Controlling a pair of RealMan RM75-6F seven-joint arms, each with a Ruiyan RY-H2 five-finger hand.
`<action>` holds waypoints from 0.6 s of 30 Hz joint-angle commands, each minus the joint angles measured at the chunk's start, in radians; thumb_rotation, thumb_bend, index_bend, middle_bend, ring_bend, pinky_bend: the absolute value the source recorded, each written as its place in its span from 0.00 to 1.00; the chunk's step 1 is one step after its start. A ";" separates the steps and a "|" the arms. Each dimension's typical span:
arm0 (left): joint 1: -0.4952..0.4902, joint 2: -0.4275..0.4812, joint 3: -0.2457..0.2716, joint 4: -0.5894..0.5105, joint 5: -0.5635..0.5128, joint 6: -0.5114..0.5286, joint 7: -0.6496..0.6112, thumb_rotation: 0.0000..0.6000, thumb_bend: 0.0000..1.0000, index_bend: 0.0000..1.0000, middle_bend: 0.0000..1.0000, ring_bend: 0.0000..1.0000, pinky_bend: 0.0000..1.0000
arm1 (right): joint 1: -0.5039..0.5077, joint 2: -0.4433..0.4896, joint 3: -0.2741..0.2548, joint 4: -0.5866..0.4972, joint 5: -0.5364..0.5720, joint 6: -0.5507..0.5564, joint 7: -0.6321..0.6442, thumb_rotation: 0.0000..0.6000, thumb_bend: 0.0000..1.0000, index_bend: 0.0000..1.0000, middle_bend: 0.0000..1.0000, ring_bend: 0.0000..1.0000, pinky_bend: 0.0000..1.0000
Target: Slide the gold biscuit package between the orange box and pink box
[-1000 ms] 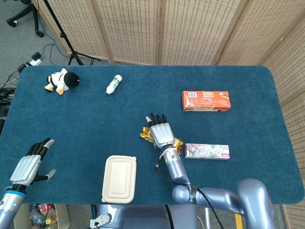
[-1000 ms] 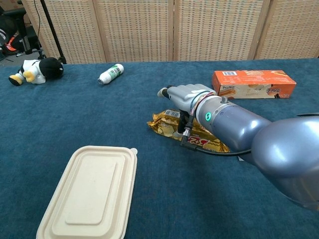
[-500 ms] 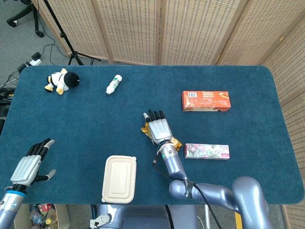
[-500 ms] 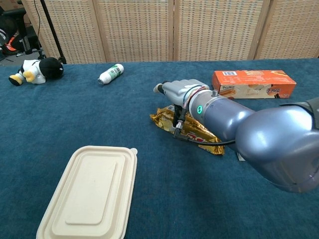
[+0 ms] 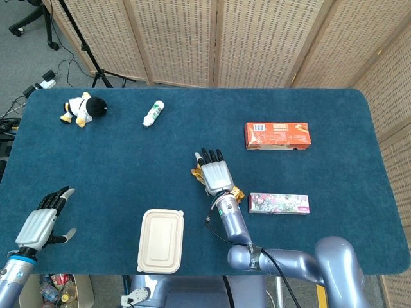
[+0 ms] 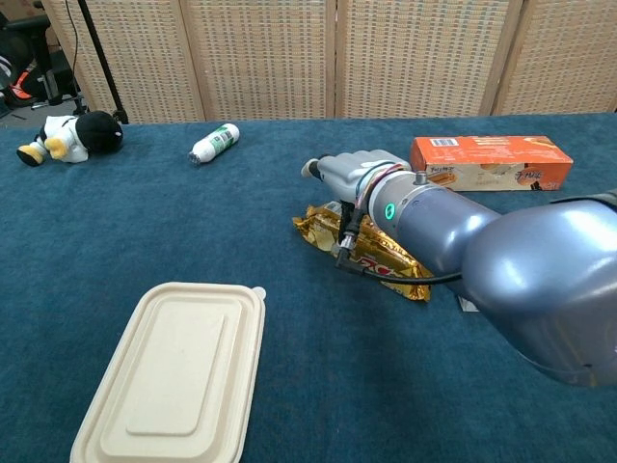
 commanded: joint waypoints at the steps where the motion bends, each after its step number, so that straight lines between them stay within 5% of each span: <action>1: -0.001 0.001 0.003 0.002 0.005 -0.003 -0.005 1.00 0.29 0.00 0.00 0.00 0.00 | -0.017 0.023 -0.010 -0.055 0.019 0.046 -0.030 1.00 0.26 0.07 0.00 0.00 0.00; 18: -0.002 0.001 0.009 -0.008 0.015 -0.004 -0.017 1.00 0.29 0.00 0.00 0.00 0.00 | -0.079 0.101 -0.050 -0.152 0.048 0.102 -0.039 1.00 0.26 0.07 0.00 0.00 0.00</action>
